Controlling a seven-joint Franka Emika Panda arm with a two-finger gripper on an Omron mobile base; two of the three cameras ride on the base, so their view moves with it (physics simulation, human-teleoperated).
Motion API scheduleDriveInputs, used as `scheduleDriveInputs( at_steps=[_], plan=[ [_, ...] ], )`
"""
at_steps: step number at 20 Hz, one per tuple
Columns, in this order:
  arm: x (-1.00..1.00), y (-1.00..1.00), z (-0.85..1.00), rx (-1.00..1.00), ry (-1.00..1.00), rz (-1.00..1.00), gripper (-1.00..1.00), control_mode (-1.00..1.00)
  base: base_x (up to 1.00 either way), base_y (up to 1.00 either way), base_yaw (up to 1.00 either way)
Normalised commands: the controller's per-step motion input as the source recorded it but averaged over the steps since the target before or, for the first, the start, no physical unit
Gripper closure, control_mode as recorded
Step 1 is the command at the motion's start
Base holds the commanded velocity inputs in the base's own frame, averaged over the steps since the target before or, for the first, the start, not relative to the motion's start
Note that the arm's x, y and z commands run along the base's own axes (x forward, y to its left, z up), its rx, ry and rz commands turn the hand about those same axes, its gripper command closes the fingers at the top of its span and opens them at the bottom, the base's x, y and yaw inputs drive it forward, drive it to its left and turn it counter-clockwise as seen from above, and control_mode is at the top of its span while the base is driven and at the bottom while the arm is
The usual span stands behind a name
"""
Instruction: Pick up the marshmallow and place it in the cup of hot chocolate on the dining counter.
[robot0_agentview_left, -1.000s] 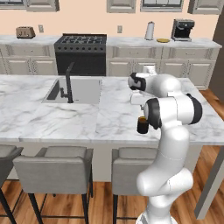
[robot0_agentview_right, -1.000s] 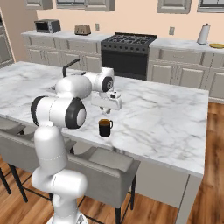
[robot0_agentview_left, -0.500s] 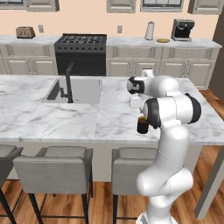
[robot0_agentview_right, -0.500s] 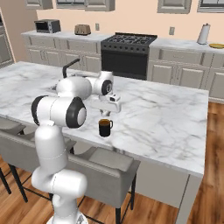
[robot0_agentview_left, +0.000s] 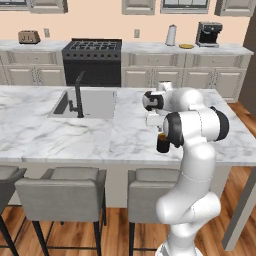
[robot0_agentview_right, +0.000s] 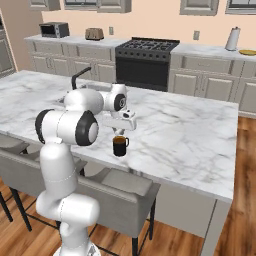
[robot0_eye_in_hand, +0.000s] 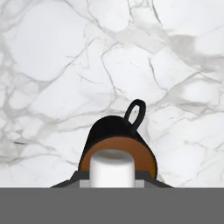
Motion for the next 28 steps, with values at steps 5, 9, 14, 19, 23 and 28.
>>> scheduleDriveInputs(
  at_steps=[5,9,14,19,23,28],
  plan=[
    [0.00,0.00,-0.06,0.00,0.00,0.00,1.00,-1.00,0.00,0.00,0.00],
    [0.00,0.00,-0.12,0.00,0.00,-0.01,1.00,-1.00,0.00,0.00,0.00],
    [-0.03,0.00,-0.07,0.00,0.00,-0.01,-1.00,-1.00,0.00,0.00,0.00],
    [-0.08,0.00,-0.05,0.00,0.00,-0.03,-1.00,-1.00,0.00,0.00,0.00],
    [0.00,0.00,-0.02,0.00,0.00,-0.04,-1.00,-1.00,0.00,0.00,0.00],
    [0.00,0.00,0.04,0.00,-0.08,-0.04,-1.00,-1.00,0.00,0.00,0.00]
  ],
)
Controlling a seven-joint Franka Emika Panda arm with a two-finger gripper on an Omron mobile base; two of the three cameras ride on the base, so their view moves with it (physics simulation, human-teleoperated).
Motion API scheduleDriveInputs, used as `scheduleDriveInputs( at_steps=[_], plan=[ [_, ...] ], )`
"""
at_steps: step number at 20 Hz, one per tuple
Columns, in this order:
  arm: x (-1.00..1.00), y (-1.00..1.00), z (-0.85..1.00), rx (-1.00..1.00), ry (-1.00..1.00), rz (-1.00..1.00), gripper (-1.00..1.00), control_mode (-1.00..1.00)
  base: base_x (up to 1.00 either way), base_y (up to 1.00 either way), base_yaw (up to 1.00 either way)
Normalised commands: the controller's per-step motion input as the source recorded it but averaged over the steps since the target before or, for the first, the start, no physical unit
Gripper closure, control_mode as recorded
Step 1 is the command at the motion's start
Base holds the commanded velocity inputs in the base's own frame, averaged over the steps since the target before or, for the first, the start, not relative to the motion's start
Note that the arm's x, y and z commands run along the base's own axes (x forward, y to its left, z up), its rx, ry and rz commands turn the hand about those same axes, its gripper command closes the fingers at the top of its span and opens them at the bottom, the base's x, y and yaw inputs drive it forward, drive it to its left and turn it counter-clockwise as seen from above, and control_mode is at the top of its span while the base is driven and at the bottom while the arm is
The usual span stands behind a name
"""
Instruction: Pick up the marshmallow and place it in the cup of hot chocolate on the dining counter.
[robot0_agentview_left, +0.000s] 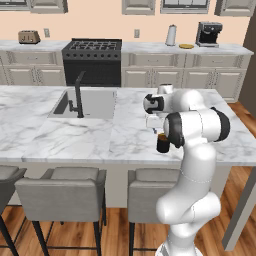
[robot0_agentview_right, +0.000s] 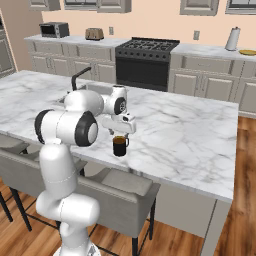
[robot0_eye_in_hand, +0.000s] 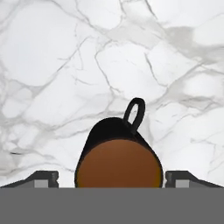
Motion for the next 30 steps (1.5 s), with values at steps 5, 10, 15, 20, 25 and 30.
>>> scheduleDriveInputs(
  at_steps=[5,10,15,20,25,30],
  plan=[
    [-0.08,0.00,0.75,0.00,-0.20,-0.09,-1.00,-1.00,0.00,0.00,0.00],
    [-0.23,0.01,0.98,0.00,-0.19,-0.09,-1.00,-1.00,0.00,0.00,0.00],
    [-0.40,0.12,0.99,0.00,-0.22,-0.02,-1.00,-1.00,0.00,0.00,0.00],
    [-0.74,0.36,0.49,-0.05,-0.31,0.00,-1.00,-1.00,0.00,0.00,0.00],
    [-0.78,0.35,0.30,-0.05,-0.28,0.00,-1.00,-1.00,0.00,0.00,0.00],
    [-0.61,0.20,0.23,-0.02,-0.25,0.01,-1.00,-1.00,0.00,0.00,0.00]
  ],
)
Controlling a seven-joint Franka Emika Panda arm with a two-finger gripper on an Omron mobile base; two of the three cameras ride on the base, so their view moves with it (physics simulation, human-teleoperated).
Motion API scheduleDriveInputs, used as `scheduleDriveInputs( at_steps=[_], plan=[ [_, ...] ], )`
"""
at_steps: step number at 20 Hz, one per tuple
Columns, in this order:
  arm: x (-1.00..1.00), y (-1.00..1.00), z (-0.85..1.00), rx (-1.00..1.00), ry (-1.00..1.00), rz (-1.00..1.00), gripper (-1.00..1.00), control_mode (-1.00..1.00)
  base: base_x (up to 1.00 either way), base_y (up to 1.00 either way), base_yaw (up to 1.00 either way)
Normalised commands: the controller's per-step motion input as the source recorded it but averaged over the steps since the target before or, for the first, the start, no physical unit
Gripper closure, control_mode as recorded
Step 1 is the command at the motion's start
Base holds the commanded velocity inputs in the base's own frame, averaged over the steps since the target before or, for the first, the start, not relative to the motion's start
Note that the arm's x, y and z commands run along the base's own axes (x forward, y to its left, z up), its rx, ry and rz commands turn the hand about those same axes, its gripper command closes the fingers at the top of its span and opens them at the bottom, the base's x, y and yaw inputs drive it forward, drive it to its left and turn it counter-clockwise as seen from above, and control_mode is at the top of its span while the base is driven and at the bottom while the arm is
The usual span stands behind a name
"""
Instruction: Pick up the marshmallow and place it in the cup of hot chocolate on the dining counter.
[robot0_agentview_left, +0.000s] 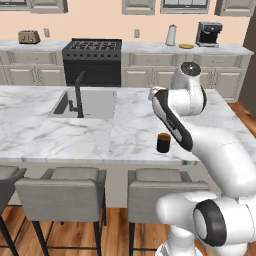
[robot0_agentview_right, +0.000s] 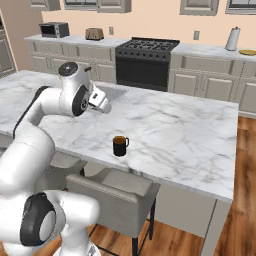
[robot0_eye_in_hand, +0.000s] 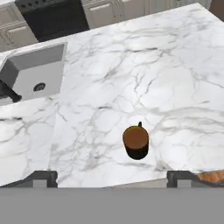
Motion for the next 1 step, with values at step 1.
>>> scheduleDriveInputs(
  at_steps=[1],
  plan=[
    [-0.50,0.16,0.07,-0.01,-0.18,0.05,-1.00,-1.00,0.00,0.00,0.00]
  ],
)
